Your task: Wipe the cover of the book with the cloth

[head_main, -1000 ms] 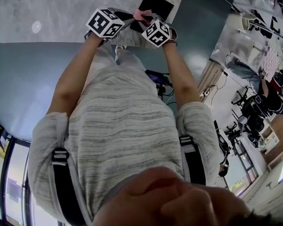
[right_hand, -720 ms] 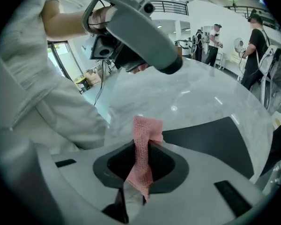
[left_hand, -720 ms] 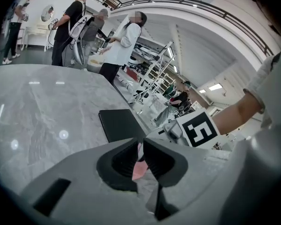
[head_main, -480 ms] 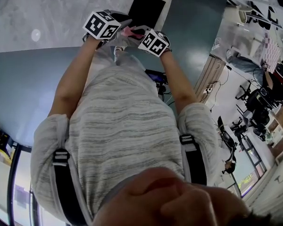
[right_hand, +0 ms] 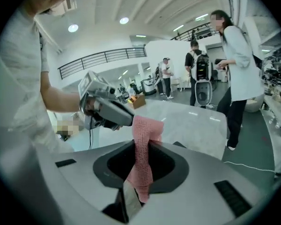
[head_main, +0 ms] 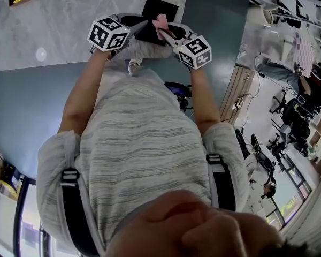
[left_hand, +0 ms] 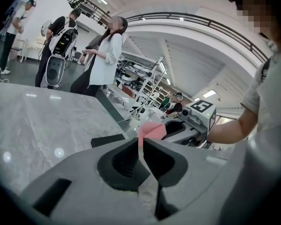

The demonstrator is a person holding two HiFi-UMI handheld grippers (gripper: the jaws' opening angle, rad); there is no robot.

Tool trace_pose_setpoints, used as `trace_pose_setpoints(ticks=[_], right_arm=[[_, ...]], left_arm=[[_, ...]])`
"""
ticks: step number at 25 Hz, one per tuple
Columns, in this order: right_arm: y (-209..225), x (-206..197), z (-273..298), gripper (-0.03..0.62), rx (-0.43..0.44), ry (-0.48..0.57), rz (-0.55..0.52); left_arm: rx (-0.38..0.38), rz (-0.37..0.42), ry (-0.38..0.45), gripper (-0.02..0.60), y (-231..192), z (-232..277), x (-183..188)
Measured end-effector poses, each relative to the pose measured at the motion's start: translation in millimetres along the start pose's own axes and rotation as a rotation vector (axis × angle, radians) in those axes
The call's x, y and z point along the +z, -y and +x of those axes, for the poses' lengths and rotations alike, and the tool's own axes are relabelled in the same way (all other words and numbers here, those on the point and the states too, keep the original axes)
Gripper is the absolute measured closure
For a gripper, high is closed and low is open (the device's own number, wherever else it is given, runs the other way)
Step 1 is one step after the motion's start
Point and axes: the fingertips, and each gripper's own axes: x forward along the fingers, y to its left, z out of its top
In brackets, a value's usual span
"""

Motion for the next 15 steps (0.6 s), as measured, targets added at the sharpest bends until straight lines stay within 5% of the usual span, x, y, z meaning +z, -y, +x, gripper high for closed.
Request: trace_pose_setpoints(ticks=[6,15], right_arm=[[-4.0,39.9,-37.8,0.531,-0.062,0.221,0.118],[-19.0,60.6,-87.7,0.531,-0.14,0.332,0.138]], left_arm=[[0.017,0.089,0.21,0.54,20.3,-23.6,50.8],[0.051,0.192,0.332,0.541,54.7,-55.2,83.0]])
